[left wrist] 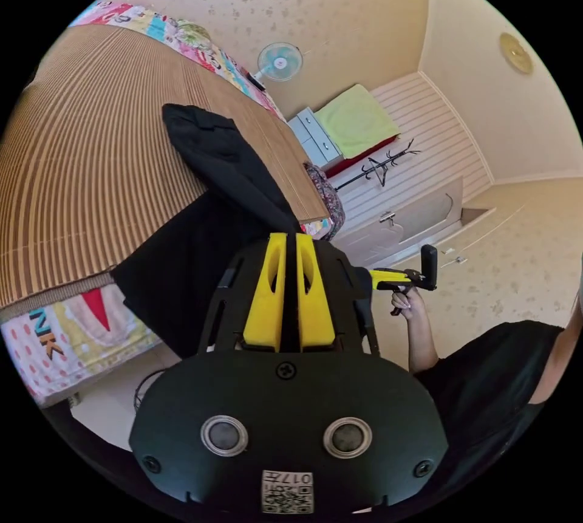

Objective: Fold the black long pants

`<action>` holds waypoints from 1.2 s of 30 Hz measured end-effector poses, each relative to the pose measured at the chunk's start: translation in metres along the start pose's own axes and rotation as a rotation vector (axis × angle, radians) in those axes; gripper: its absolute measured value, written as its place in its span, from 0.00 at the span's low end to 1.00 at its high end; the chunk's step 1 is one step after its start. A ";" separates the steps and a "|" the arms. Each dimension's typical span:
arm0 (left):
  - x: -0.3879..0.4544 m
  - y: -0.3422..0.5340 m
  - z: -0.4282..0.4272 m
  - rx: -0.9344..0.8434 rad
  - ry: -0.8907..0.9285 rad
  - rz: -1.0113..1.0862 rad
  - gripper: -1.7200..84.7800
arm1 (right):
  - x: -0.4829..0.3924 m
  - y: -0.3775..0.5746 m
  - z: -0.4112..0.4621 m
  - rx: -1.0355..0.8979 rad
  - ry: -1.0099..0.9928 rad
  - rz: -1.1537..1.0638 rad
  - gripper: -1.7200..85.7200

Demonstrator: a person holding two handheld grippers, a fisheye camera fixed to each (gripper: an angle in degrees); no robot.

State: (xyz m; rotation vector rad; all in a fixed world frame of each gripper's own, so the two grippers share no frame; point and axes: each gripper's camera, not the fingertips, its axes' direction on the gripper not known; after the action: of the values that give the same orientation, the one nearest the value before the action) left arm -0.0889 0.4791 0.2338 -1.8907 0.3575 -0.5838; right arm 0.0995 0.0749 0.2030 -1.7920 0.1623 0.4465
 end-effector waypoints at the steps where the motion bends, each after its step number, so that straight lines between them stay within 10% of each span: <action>1: 0.015 0.001 0.009 0.002 -0.015 0.040 0.05 | -0.008 -0.006 0.002 -0.043 0.217 0.080 0.09; 6: 0.058 -0.002 0.035 -0.031 -0.083 0.164 0.05 | -0.080 -0.033 -0.035 0.244 0.482 0.065 0.09; 12: 0.071 -0.002 0.050 -0.047 -0.126 0.189 0.05 | -0.145 -0.108 -0.078 0.555 -0.313 -0.290 0.13; 16: 0.072 0.006 0.054 -0.040 -0.158 0.186 0.06 | -0.202 -0.205 -0.066 0.310 -0.450 -0.578 0.19; 24: 0.077 0.012 0.055 -0.058 -0.236 0.206 0.06 | -0.278 -0.289 0.040 -0.128 0.132 -0.658 0.20; 36: -0.050 0.007 -0.017 0.221 0.112 -0.150 0.14 | -0.039 -0.235 0.019 0.231 -1.008 -0.149 0.12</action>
State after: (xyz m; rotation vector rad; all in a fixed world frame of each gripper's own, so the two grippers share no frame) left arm -0.1400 0.4878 0.2208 -1.6855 0.2143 -0.7999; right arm 0.1396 0.1514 0.4254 -1.1704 -0.5949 1.1086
